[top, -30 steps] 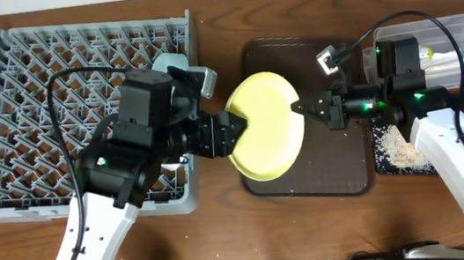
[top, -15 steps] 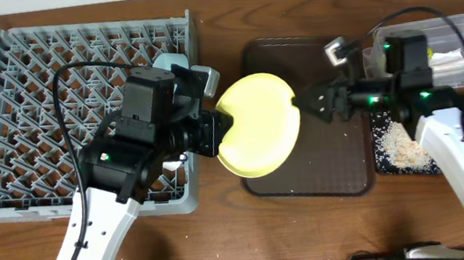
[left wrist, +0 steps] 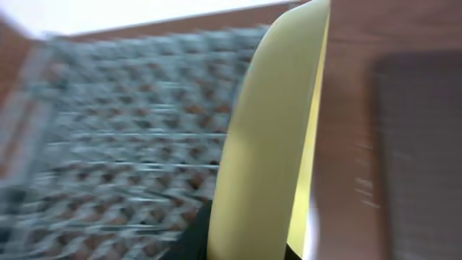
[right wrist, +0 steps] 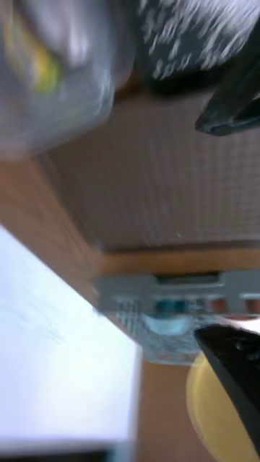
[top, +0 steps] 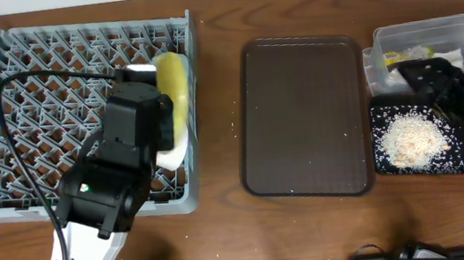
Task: Sort waste into correct bins and load items into the dishwasher
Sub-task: 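Carry the yellow plate left and stand it upright in the dish rack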
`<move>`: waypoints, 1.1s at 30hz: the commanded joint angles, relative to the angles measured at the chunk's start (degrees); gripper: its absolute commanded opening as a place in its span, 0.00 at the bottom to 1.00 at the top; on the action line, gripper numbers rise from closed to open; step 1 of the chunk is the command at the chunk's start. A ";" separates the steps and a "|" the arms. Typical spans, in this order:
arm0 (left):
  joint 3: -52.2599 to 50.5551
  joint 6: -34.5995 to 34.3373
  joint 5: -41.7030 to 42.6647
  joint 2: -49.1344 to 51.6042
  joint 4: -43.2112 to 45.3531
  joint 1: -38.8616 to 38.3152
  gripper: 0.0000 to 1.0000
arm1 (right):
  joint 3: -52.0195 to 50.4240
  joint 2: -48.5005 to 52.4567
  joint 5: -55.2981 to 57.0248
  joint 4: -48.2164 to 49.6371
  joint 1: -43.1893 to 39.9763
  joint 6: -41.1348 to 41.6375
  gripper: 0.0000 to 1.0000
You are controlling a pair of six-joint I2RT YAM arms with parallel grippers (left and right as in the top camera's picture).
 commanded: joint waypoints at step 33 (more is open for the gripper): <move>0.74 9.38 -10.34 25.22 11.74 7.39 0.08 | 0.11 -0.85 17.38 -4.59 -2.45 3.06 0.99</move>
